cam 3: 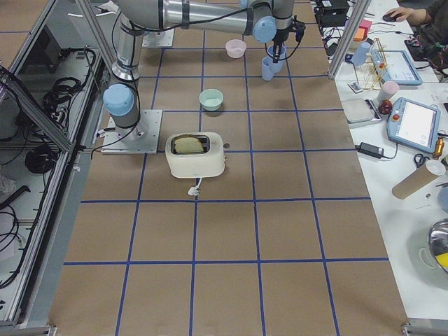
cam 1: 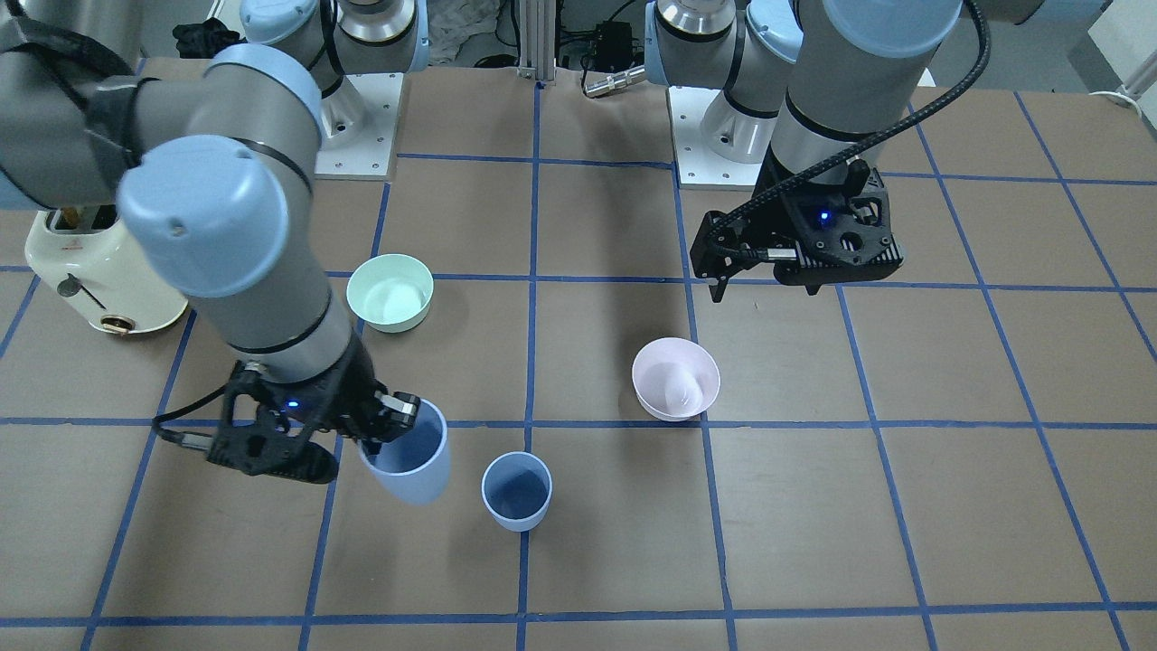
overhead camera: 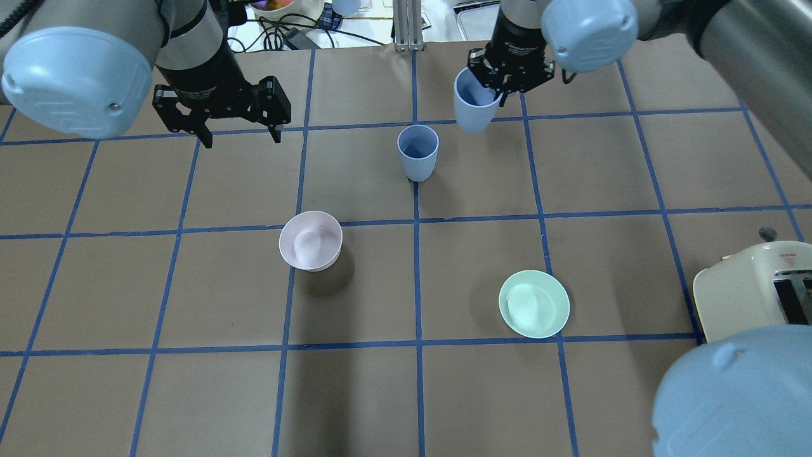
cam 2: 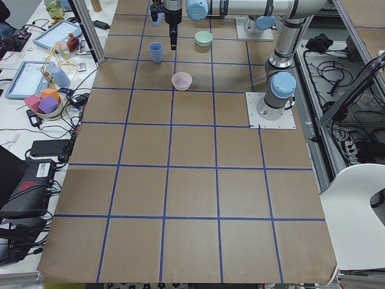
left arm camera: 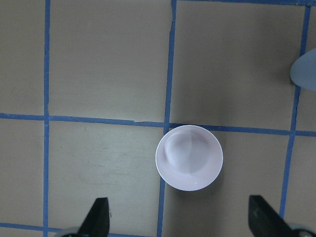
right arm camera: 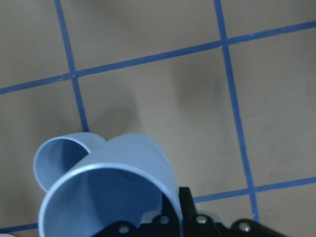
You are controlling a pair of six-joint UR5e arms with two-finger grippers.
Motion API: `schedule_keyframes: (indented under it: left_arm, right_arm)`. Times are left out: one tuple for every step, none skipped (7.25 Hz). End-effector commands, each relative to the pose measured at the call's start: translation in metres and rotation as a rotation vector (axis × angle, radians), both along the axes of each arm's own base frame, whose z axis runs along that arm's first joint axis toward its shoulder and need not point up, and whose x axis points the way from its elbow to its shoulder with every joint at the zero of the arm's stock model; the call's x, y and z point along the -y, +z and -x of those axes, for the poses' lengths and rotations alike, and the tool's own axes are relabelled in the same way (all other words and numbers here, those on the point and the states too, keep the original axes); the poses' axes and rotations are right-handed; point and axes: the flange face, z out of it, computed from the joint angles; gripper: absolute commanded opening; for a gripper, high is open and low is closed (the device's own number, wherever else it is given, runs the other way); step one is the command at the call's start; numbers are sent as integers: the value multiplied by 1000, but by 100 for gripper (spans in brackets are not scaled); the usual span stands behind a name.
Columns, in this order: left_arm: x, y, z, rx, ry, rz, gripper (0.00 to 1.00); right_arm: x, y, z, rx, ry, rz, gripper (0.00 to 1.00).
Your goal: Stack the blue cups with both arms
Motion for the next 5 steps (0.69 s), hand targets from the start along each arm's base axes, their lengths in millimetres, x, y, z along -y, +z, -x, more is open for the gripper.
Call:
schedule_keyframes:
  left_arm:
    - [1, -2, 1, -2, -1, -2, 100]
    - [0, -1, 1, -5, -1, 0, 100]
    - [0, -1, 1, -5, -1, -2, 100]
    - [0, -1, 0, -1, -1, 0, 100]
    - [0, -1, 0, -1, -1, -2, 100]
  right_arm:
    - [6, -10, -71, 11, -66, -4, 0]
    - [15, -8, -74, 5, -80, -20, 0]
    - [18, -13, -75, -14, -78, -46, 0]
    - [17, -16, -75, -16, -79, -55, 0]
    - [17, -18, -75, -15, -79, -62, 0]
